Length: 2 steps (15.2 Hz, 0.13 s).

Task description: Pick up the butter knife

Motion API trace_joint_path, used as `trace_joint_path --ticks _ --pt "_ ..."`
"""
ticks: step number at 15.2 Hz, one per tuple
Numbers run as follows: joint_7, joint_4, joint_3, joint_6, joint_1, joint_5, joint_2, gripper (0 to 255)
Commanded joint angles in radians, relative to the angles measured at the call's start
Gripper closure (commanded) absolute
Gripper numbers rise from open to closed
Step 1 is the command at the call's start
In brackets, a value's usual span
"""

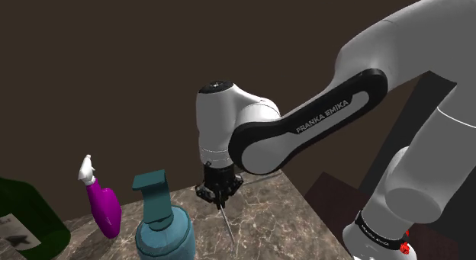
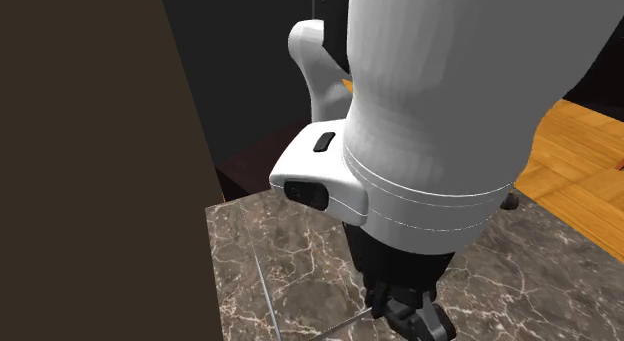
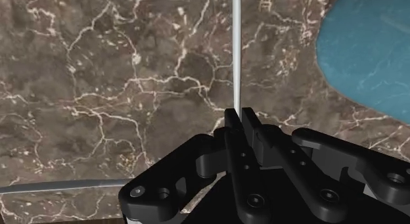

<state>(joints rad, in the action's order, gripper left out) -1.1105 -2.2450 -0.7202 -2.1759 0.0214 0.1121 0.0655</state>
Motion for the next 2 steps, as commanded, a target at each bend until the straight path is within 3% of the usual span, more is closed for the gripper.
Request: trace_joint_path --ticks 1,2 --pt "0.005 0.006 0.001 0.016 0.001 0.009 0.013 255" --pt "0.005 0.006 0.001 0.016 0.001 0.009 0.013 255"
